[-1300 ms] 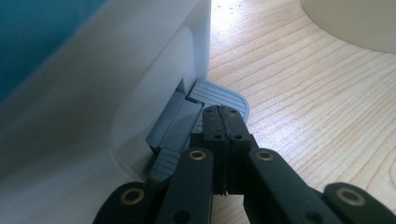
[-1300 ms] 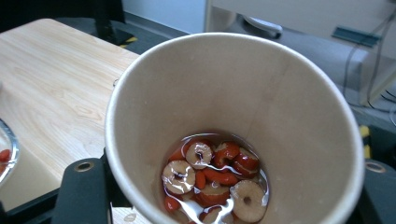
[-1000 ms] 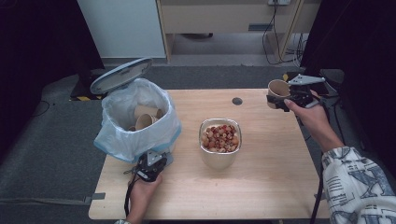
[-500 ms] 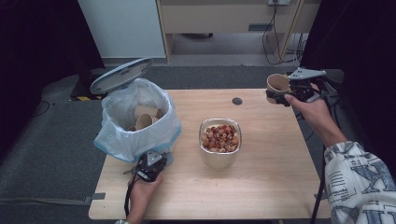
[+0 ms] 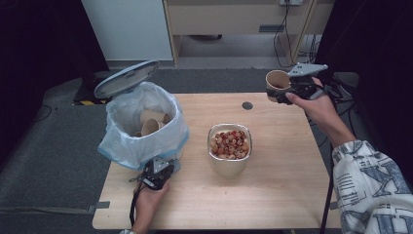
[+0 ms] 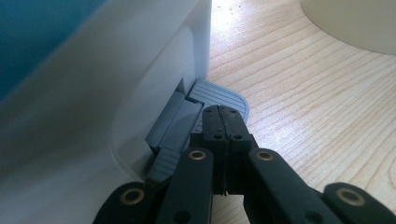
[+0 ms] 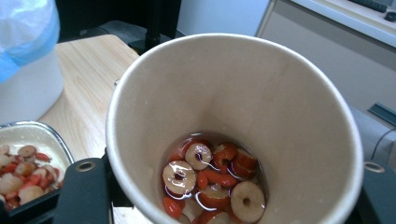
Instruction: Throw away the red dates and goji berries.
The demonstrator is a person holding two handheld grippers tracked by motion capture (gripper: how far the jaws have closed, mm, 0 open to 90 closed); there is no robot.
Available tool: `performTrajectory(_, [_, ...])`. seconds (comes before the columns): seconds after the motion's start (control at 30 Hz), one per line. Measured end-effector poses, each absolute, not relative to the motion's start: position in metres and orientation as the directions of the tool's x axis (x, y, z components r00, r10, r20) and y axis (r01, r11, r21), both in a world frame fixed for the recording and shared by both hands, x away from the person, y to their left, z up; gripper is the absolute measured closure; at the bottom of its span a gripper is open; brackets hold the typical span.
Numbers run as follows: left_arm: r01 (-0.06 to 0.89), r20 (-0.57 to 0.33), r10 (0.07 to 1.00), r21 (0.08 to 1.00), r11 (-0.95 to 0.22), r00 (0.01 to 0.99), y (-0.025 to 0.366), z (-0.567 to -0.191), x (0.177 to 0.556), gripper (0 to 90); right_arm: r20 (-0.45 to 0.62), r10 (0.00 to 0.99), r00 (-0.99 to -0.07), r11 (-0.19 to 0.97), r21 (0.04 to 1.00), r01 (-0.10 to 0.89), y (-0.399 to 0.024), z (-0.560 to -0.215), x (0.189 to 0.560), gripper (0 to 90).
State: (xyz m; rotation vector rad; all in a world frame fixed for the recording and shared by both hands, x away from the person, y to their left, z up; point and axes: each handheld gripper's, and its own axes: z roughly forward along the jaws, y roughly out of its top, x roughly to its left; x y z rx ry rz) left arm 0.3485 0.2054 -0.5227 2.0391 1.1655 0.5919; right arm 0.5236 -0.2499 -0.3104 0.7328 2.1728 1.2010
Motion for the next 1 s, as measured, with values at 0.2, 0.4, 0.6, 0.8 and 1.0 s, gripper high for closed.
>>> performTrajectory(0.2, [0.548, 0.043, 0.871, 0.763, -0.344, 0.489, 0.205, -0.523, 0.348, 89.5, -0.216, 0.655, -0.724, 0.470, 0.867, 0.168, -0.234, -0.307, 0.522, 31.8])
performTrajectory(0.4, [0.547, 0.044, 0.871, 0.762, -0.346, 0.489, 0.205, -0.523, 0.348, 89.4, -0.237, 0.630, -0.739, 0.487, 0.863, 0.138, -0.223, -0.305, 0.520, 31.7])
performTrajectory(0.6, [0.548, 0.043, 0.871, 0.762, -0.346, 0.490, 0.205, -0.523, 0.348, 89.5, -0.246, 0.623, -0.743, 0.487, 0.865, 0.123, -0.216, -0.301, 0.519, 31.7])
performTrajectory(0.8, [0.548, 0.043, 0.871, 0.762, -0.345, 0.490, 0.205, -0.523, 0.348, 89.4, -0.269, 0.595, -0.757, 0.506, 0.858, 0.093, -0.204, -0.299, 0.515, 31.6])
performTrajectory(1.0, [0.548, 0.041, 0.871, 0.762, -0.345, 0.490, 0.205, -0.523, 0.348, 89.5, -0.283, 0.569, -0.772, 0.527, 0.847, 0.078, -0.195, -0.299, 0.512, 31.5])
